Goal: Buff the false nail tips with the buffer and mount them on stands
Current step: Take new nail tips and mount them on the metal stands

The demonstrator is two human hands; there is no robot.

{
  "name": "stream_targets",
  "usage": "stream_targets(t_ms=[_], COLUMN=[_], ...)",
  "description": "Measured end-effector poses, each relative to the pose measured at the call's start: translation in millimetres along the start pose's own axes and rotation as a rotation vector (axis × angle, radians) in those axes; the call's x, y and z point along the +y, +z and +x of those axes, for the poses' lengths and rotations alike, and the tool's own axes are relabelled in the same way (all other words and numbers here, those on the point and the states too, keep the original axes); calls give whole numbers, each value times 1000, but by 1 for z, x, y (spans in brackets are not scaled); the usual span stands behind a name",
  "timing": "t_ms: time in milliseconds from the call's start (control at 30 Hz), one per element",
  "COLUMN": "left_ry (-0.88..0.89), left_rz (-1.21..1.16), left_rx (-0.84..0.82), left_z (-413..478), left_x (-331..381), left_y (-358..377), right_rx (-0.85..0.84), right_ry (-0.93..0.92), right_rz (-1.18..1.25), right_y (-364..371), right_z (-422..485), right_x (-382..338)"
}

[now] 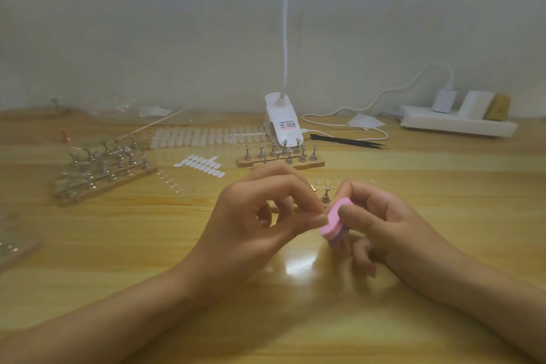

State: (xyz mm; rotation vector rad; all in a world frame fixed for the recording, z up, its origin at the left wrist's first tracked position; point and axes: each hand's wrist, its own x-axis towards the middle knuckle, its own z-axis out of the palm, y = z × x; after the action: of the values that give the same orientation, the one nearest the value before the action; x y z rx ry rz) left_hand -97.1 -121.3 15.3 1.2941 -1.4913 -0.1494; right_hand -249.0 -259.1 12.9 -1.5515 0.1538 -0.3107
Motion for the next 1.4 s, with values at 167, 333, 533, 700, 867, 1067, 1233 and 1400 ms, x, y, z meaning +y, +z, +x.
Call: stream_targets(t_ms=[167,333,533,700,867,1067,1233,1400], left_ry=[6,-22,2,27,4,-4,-11,-39], left_rz=[25,-14,9,37,36,31,1,-18], left_rx=[-42,7,-4,-14,-11,-6,0,-6], left_z=[0,1,0,0,0,0,0,0], left_x=[-2,-3,-4,-4,-5,-4,-4,-5], left_y=[0,0,0,0,0,0,0,0], right_rx=[38,-75,-16,63,15,-10,-48,37], right_ry=[-13,-34,-30,-11,-25,-23,-39,-25], right_rz=[9,-54,-9,-9,-57,-66,-67,-35], right_y=[2,5,1,-1,3,4,4,0], right_z=[-1,-2,-1,-1,-1,0,-1,-1], right_x=[0,0,0,2,2,-1,0,3])
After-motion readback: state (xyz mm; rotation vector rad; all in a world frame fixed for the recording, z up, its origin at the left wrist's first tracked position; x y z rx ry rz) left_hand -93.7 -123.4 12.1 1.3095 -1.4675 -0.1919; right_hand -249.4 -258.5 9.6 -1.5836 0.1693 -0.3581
